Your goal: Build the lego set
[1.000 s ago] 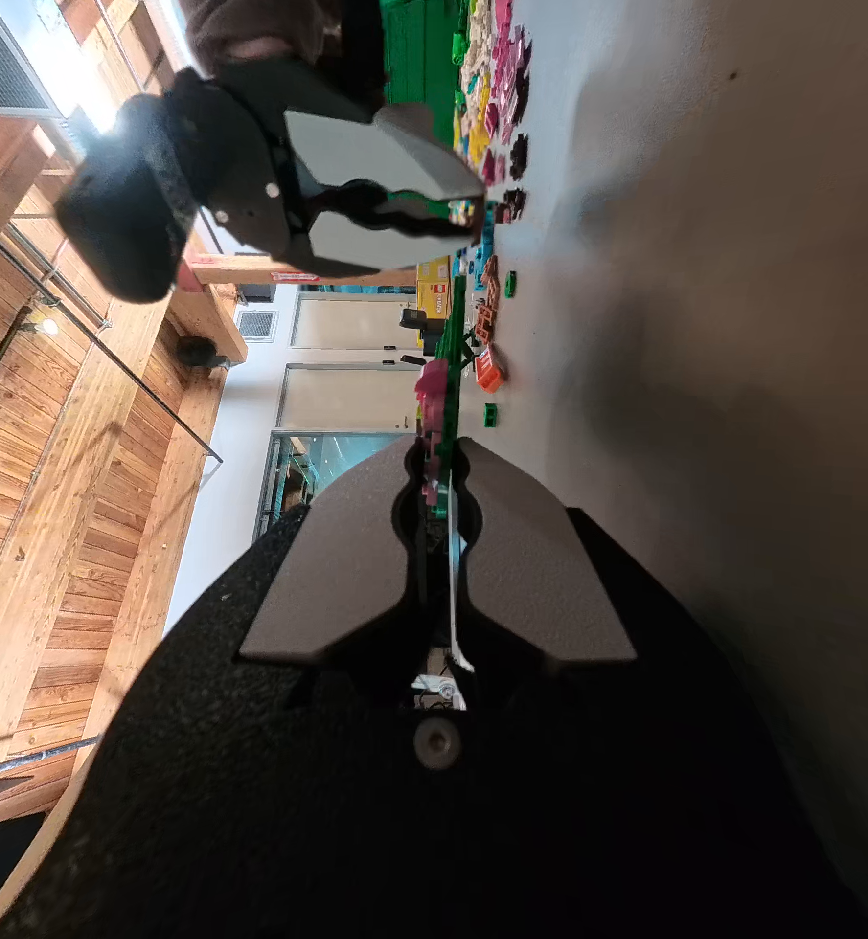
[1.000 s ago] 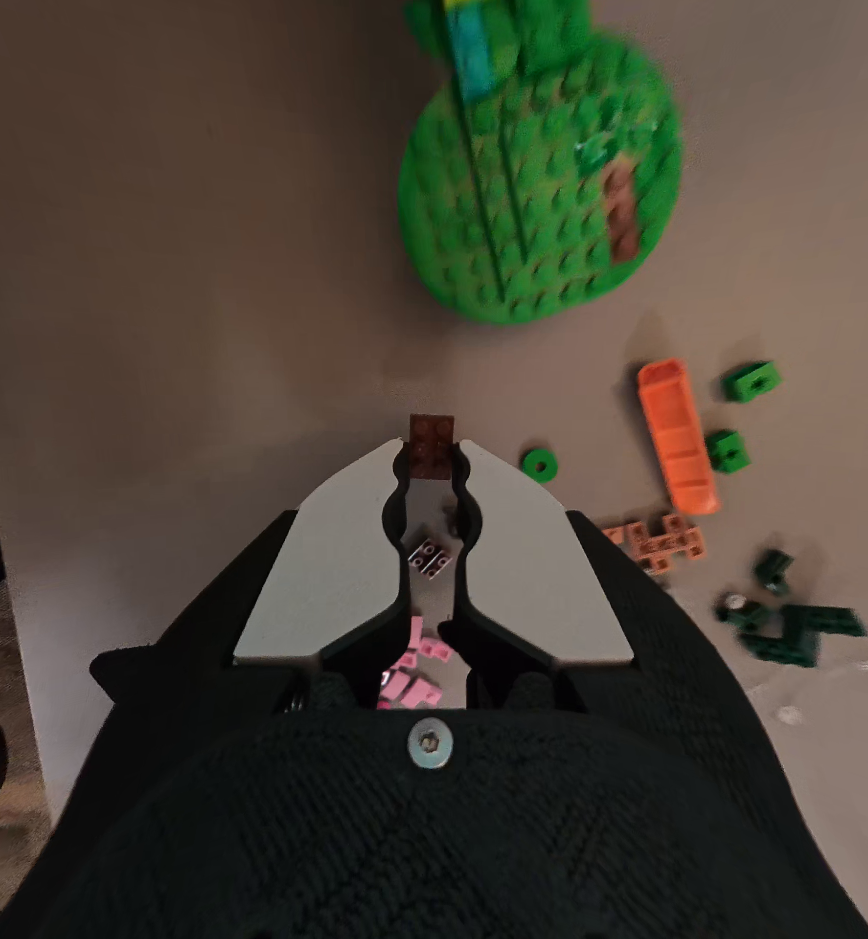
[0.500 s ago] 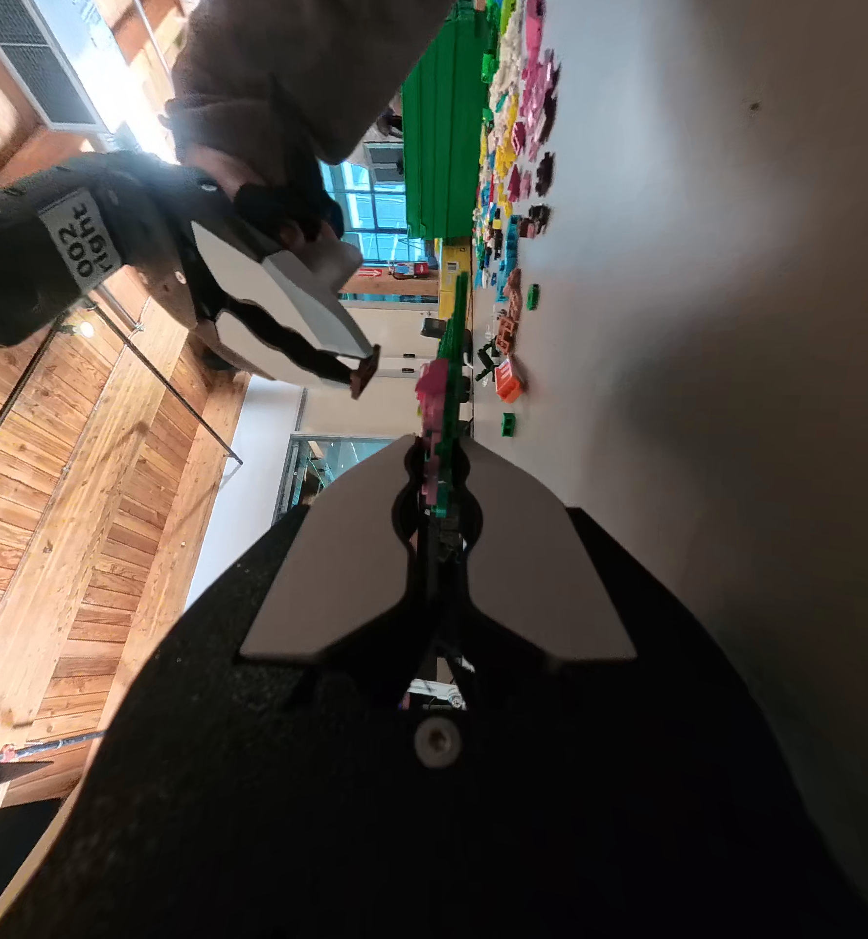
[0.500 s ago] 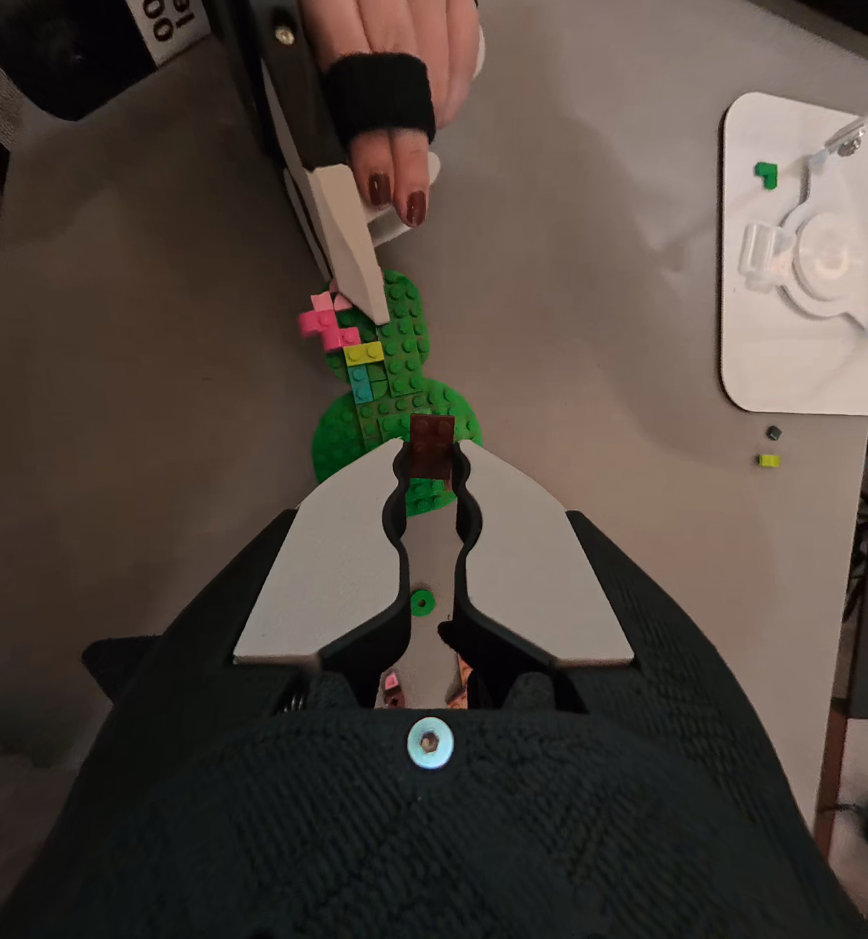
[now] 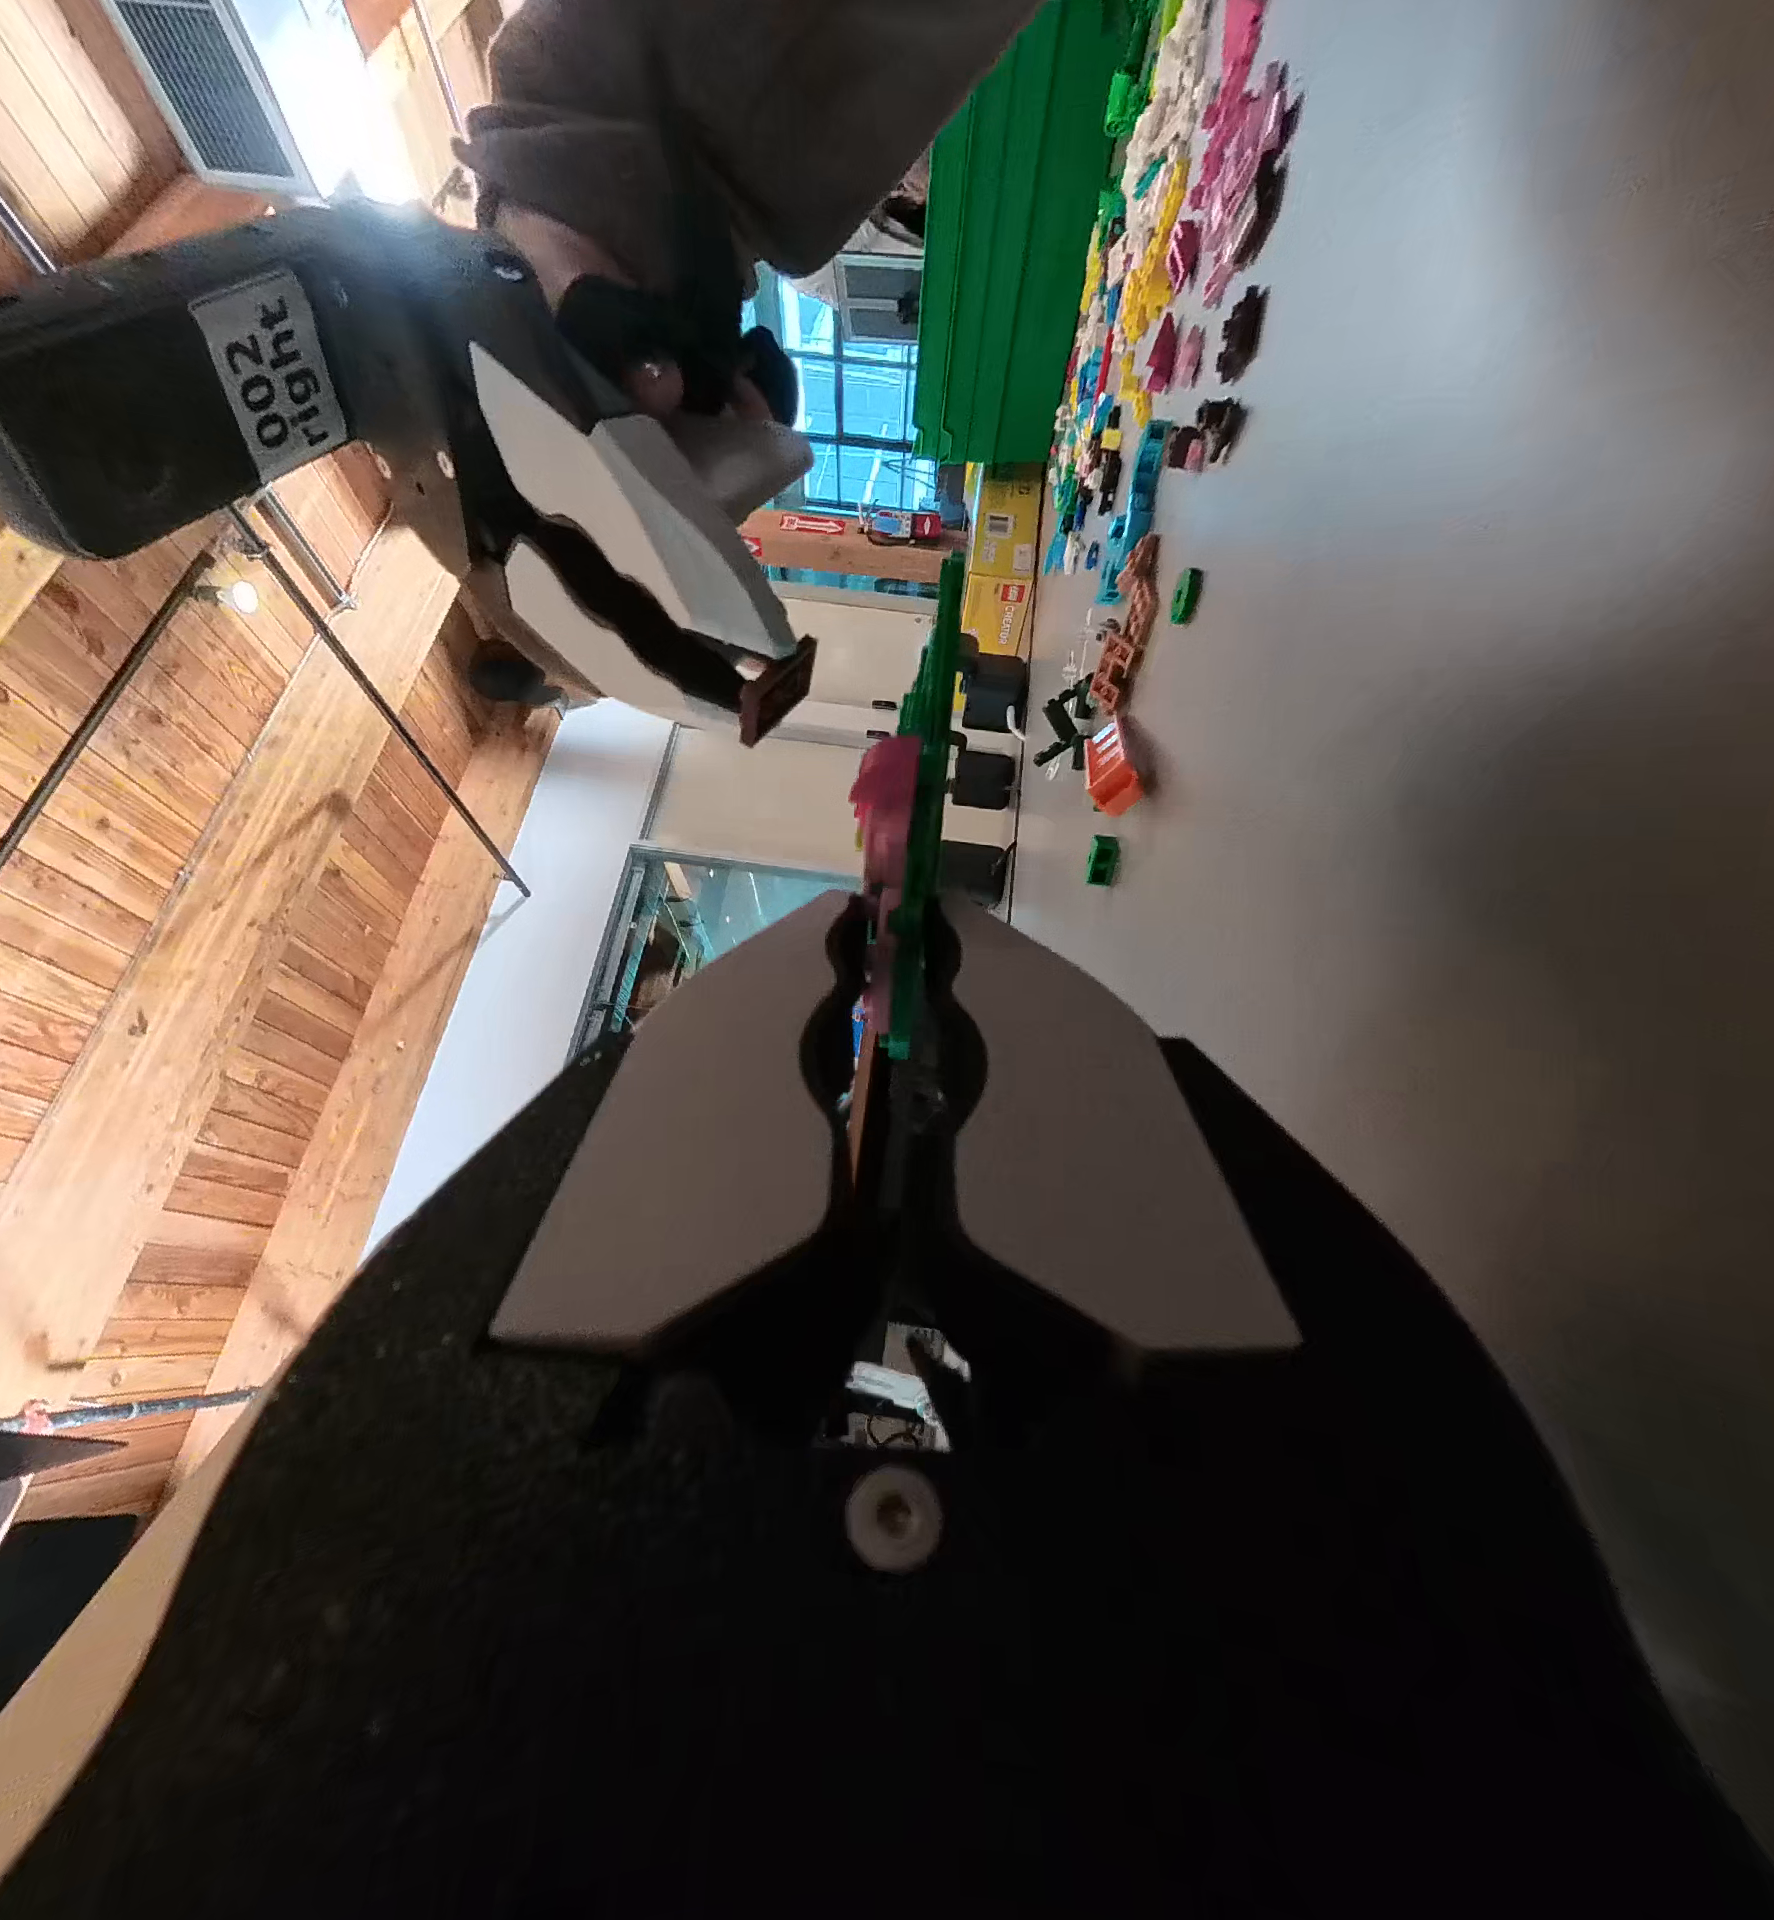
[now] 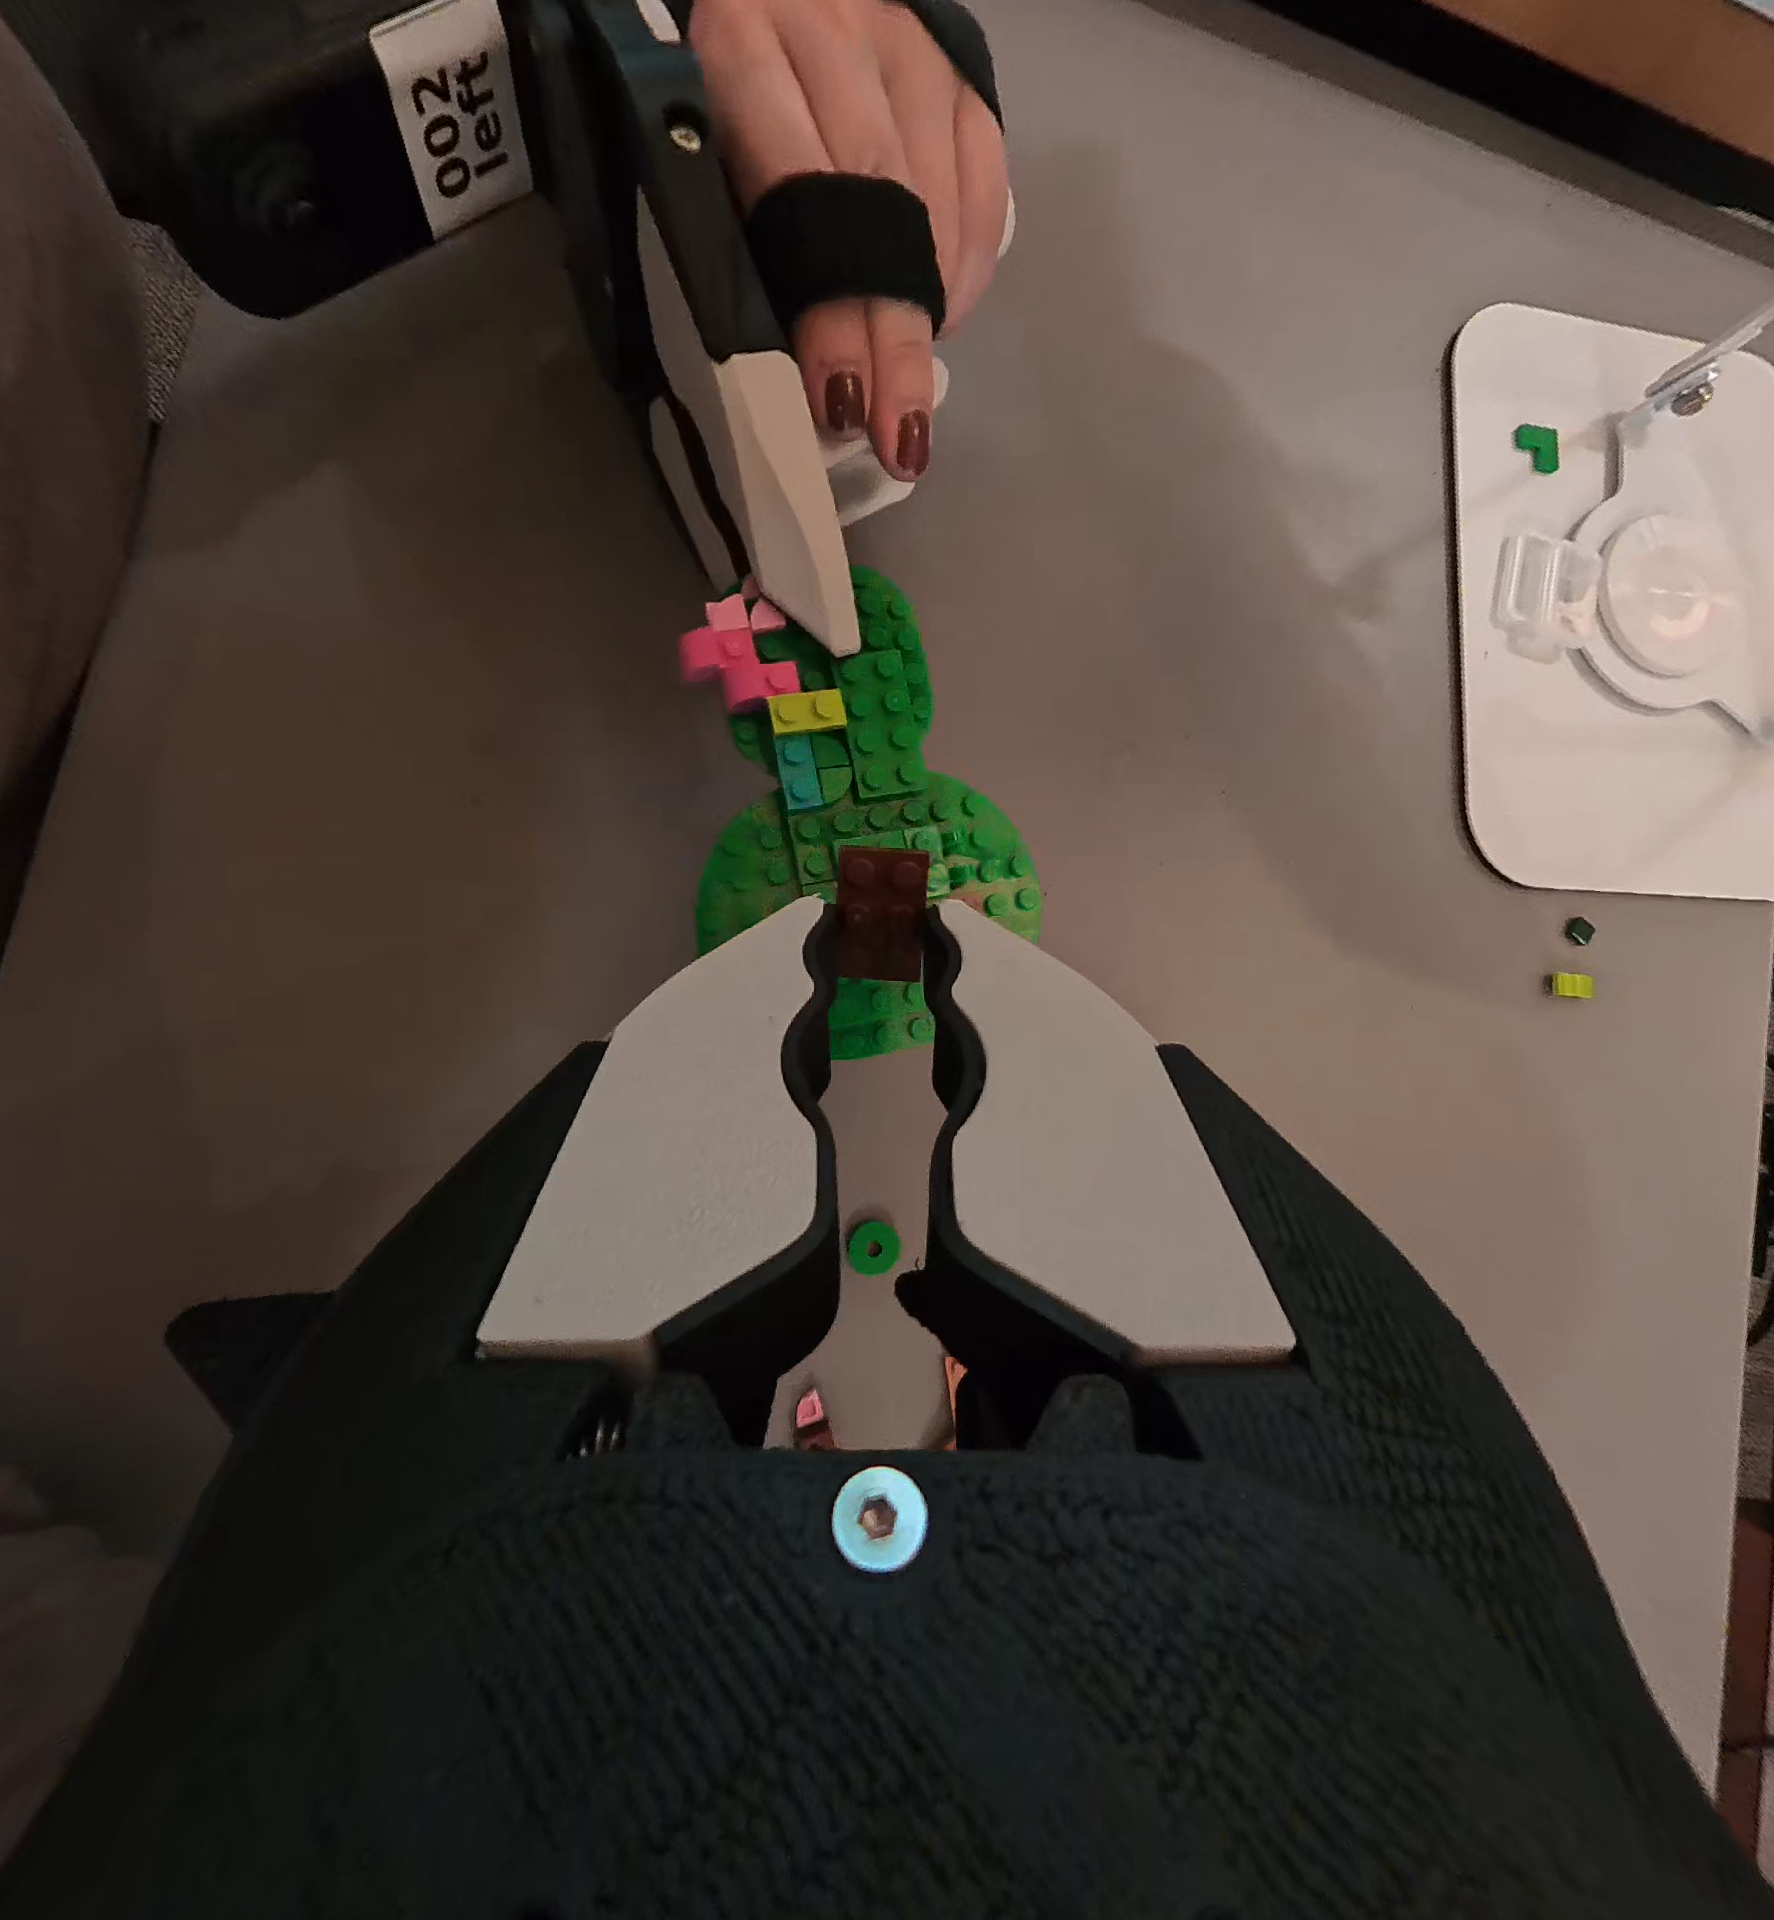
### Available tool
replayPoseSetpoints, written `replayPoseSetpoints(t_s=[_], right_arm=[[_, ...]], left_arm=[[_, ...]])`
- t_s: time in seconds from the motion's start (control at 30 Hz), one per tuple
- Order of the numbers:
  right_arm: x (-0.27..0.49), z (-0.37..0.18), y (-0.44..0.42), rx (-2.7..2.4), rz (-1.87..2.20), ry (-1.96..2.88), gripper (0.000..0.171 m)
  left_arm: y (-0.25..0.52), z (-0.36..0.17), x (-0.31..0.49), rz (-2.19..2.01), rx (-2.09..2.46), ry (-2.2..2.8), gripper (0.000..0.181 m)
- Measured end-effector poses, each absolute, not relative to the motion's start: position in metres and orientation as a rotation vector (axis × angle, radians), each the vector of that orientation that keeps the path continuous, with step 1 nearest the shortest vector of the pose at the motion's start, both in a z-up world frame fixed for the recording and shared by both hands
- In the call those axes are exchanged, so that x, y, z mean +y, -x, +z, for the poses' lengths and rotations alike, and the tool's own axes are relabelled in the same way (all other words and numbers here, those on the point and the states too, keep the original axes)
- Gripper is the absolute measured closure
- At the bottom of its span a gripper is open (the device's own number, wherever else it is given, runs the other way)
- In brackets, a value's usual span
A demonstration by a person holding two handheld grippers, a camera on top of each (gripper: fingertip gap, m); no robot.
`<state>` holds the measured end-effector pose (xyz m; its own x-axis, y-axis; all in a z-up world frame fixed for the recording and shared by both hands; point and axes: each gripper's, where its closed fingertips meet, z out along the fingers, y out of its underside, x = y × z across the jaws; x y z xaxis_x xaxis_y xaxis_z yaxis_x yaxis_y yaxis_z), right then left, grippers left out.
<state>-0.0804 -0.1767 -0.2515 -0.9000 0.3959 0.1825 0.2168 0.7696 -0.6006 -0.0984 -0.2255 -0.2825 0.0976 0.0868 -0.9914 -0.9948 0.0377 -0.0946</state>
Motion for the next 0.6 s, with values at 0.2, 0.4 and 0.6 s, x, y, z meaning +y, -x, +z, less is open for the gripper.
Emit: replayPoseSetpoints(t_s=[0.2,0.4,0.6], right_arm=[[-0.179,-0.25,0.081,-2.654,0.89,0.454,0.157],[-0.188,-0.258,0.082,-2.693,0.904,0.439,0.157],[-0.203,-0.277,0.081,-2.789,0.893,0.421,0.157]], left_arm=[[0.094,-0.296,-0.224,1.159,1.182,1.166,0.171],[0.088,-0.308,-0.223,1.148,1.276,1.17,0.171],[0.079,-0.303,-0.224,1.195,1.299,1.102,0.171]])
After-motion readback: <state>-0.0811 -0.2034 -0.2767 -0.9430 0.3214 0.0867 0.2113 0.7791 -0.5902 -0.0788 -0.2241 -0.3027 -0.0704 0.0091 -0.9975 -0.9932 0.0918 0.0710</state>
